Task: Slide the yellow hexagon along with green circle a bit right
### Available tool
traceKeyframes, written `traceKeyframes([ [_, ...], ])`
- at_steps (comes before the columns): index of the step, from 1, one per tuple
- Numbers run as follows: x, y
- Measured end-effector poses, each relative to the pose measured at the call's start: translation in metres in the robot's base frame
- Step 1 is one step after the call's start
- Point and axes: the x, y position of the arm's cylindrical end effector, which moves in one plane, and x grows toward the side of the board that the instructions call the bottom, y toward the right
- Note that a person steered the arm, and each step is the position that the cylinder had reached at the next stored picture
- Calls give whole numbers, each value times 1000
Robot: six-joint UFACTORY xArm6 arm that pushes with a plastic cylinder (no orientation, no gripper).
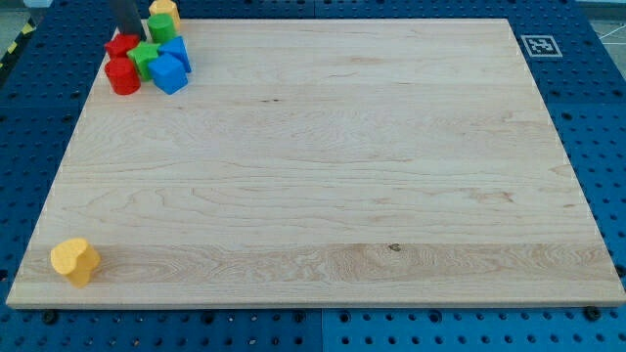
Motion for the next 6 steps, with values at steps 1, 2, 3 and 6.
traceKeyframes([
  [1, 2, 0],
  [2, -2, -4],
  [3, -61, -3],
  [6, -1, 42],
])
